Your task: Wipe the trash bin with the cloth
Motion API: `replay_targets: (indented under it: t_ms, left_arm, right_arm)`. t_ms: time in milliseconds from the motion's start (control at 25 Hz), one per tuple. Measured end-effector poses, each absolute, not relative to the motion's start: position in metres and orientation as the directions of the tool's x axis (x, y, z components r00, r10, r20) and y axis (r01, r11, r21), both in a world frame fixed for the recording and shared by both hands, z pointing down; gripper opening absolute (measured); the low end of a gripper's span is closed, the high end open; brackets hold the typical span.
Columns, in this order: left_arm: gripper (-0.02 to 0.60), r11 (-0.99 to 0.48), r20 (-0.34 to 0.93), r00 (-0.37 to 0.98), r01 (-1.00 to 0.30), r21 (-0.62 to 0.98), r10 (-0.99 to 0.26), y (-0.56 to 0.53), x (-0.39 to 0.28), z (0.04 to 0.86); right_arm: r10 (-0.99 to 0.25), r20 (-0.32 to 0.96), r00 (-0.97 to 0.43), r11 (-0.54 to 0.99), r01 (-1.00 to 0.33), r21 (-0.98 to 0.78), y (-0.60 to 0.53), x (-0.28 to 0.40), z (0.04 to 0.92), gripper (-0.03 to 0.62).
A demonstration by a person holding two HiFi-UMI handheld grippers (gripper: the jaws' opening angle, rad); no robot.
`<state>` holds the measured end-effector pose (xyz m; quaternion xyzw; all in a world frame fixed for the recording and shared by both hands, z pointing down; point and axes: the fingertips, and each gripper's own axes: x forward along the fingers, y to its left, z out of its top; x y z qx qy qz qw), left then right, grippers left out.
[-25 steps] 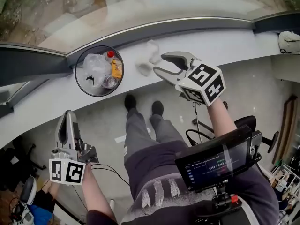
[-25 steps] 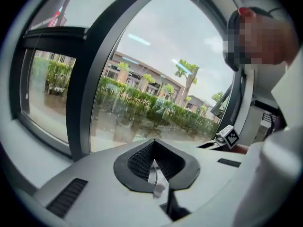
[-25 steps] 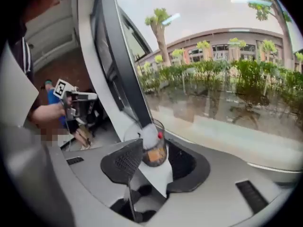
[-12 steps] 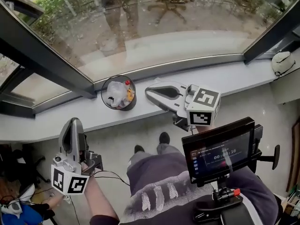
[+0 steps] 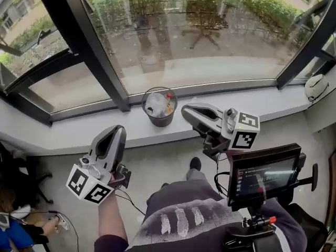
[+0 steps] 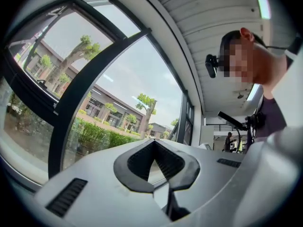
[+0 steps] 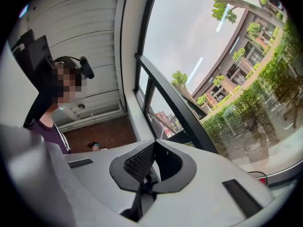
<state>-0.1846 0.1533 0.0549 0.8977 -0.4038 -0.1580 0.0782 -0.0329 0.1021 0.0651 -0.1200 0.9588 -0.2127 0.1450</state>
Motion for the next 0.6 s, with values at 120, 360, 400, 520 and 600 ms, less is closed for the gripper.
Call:
replay_targets:
  t_ms: [120,360,400,520,600]
  left_arm:
    - [-0.005,-0.657,-0.219,0.620,-0.700,0.279,-0.753,0.165,-0.206,0.065]
    - [-0.005,-0.725,-0.258,0.684,-0.589,0.356,-0.682,0.173,-0.203,0.080]
    - [-0.005,-0.731,-0.257,0.692,-0.579,0.360,-0.675,0.174,-0.199,0.081]
    - [-0.005,-0.760,-0.261,0.721,-0.549,0.348,-0.641,0.180,-0.182,0.074]
    - [-0.005,-0.791,-0.260,0.756,-0.516,0.330,-0.601,0.186,-0.165,0.065]
  right_arm:
    - [-0.276,-0.221,-0.936,0.875,-0.149,-0.460,0.130,-0.054,0.068,0.000]
    - [-0.381,-0.183,-0.906,0.830,-0.249,-0.499,0.168,-0.031,0.082,0.000]
    - [-0.413,-0.171,-0.895,0.818,-0.282,-0.502,0.171,-0.021,0.083,0.000]
    - [-0.471,-0.147,-0.870,0.797,-0.348,-0.494,0.183,0.004,0.082,0.000]
    - [-0.509,-0.161,-0.846,0.787,-0.381,-0.485,0.194,0.022,0.080,0.000]
